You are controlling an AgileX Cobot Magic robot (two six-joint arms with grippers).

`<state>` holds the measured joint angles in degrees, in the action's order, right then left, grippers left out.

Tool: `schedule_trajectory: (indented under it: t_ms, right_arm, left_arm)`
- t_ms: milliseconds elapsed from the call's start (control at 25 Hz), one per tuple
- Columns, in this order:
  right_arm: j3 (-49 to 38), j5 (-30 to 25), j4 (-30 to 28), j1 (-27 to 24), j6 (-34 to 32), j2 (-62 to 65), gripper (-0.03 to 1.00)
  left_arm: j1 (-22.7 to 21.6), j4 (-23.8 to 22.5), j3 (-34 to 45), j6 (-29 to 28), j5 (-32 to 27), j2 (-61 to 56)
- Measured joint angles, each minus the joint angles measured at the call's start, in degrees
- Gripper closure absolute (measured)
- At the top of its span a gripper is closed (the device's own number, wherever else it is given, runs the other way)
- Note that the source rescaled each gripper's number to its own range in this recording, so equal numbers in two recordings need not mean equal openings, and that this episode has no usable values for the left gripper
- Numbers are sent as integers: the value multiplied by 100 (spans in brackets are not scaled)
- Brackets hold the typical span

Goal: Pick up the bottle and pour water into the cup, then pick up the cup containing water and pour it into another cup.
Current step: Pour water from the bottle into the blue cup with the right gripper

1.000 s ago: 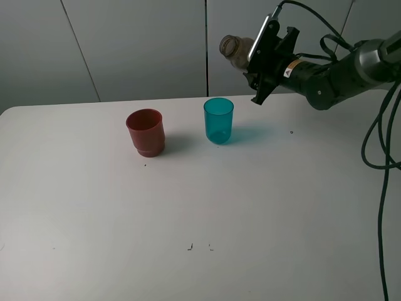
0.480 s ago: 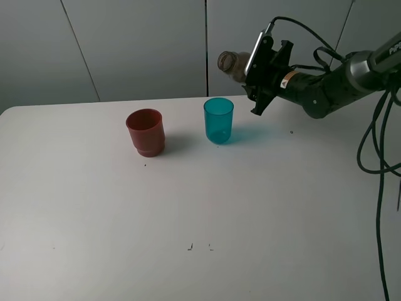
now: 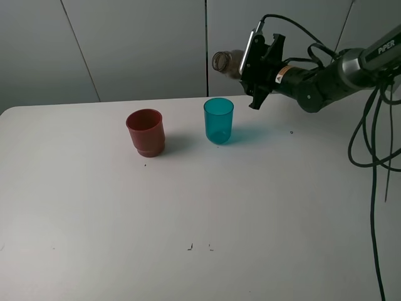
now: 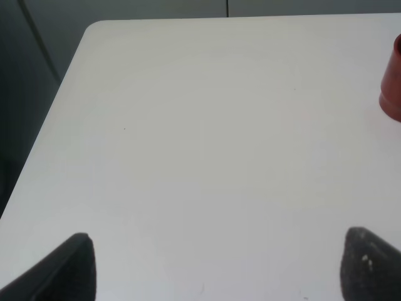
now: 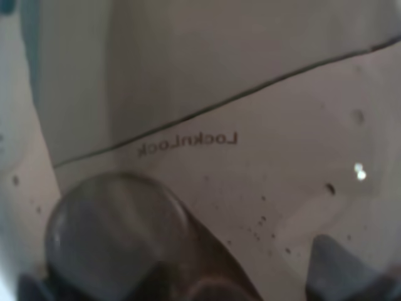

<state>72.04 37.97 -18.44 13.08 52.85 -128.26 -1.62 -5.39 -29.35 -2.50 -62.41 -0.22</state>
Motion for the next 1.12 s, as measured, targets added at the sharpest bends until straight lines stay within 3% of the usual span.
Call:
schedule_trajectory:
  t_ms: [1120]
  right_arm:
    - [12,75,-656,-205,460,-171,97]
  left_arm:
    - [0,0,0,-10,0,0]
